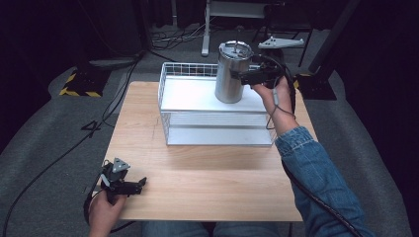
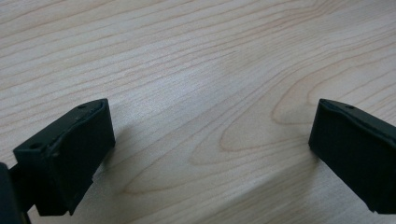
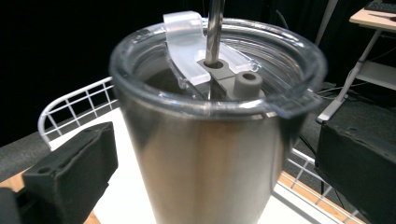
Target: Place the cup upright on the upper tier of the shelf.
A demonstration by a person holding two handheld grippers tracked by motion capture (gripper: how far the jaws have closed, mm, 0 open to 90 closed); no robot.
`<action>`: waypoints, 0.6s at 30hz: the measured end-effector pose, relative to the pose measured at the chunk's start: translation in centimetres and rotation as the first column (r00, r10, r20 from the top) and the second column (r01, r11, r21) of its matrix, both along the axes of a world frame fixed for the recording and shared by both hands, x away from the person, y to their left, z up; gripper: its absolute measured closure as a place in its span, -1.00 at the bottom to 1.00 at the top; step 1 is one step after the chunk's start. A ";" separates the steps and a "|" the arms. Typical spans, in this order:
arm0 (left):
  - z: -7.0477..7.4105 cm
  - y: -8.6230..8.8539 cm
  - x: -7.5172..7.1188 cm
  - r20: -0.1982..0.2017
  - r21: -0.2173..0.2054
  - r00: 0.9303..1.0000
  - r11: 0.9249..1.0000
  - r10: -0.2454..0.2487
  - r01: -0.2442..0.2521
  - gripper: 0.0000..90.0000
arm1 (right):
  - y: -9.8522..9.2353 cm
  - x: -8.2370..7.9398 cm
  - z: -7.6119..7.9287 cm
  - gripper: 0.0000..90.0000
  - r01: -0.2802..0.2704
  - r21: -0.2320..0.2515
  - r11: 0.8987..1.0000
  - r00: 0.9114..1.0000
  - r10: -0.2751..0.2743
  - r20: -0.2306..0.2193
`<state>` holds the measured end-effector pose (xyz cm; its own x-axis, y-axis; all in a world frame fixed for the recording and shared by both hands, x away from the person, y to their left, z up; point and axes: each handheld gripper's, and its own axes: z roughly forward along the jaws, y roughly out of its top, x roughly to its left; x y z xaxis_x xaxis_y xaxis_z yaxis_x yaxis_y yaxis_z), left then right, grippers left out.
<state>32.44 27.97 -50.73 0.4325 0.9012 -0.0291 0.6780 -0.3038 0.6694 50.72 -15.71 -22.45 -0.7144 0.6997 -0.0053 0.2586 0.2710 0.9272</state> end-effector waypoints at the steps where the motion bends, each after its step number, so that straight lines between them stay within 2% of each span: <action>1: 0.0 0.0 0.0 0.000 0.000 1.000 1.000 0.000 0.000 -0.99 | -0.2 -0.2 0.0 -1.00 -0.004 0.001 1.000 1.000 0.004 0.003; 7: 0.0 0.0 0.0 0.000 0.000 1.000 1.000 0.000 0.000 -0.99 | -1.1 -1.5 0.3 -1.00 -0.020 0.003 1.000 1.000 0.020 0.015; 13: 0.0 0.0 0.0 0.000 0.000 1.000 1.000 0.000 0.000 -0.99 | -2.6 -3.5 0.8 -1.00 -0.042 0.014 0.999 0.999 0.042 0.031; 18: 0.0 0.0 0.0 0.000 0.000 1.000 1.000 0.000 0.000 -0.99 | -3.5 -5.0 0.9 -1.00 -0.043 0.006 0.999 0.998 0.043 0.038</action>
<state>32.44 27.97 -50.73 0.4325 0.9012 -0.0291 0.6780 -0.3037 0.6694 45.70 -19.18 -21.59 -0.7432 0.6685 -0.0285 0.2112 0.2749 0.9380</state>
